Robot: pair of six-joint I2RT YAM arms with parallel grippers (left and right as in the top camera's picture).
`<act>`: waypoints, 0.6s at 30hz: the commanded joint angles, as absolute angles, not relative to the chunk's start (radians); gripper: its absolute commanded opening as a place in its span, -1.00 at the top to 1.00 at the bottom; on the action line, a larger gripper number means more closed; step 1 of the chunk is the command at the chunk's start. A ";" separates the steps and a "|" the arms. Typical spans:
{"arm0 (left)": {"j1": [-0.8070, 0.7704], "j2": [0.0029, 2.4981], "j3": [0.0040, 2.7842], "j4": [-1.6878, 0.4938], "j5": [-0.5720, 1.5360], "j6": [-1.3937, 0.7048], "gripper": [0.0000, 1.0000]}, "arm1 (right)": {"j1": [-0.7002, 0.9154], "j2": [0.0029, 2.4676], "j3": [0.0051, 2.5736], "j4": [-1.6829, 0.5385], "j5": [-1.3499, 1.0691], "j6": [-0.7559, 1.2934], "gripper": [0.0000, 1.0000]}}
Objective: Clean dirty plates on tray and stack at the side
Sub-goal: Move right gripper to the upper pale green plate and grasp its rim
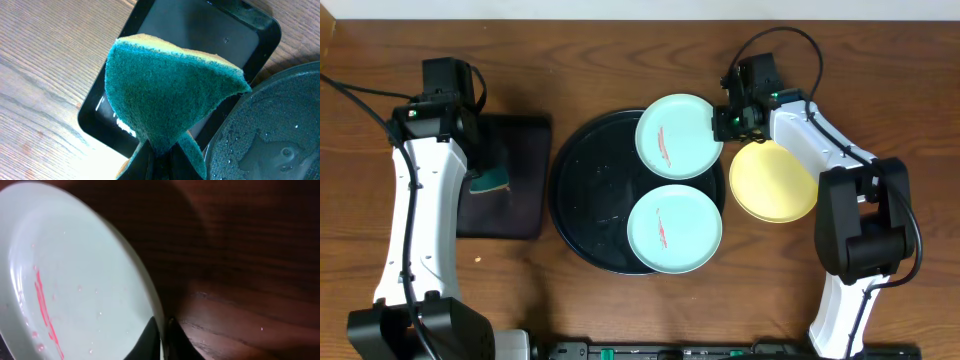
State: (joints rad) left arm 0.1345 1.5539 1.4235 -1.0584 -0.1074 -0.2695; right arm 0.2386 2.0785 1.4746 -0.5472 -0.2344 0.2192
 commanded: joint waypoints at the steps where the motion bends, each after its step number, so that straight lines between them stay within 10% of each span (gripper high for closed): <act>1: 0.137 1.552 1.443 -1.058 -0.112 -0.271 0.85 | 0.246 2.085 1.507 -0.558 -0.245 0.282 0.97; 18: 0.131 1.563 1.442 -1.056 -0.062 -0.271 0.85 | 0.460 2.091 1.556 -0.617 -0.294 0.381 0.98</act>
State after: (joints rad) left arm 0.1337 1.5539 1.4235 -1.0580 -0.0834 -0.2695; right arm 0.4152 2.0789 1.5375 -0.6159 -0.3153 0.3275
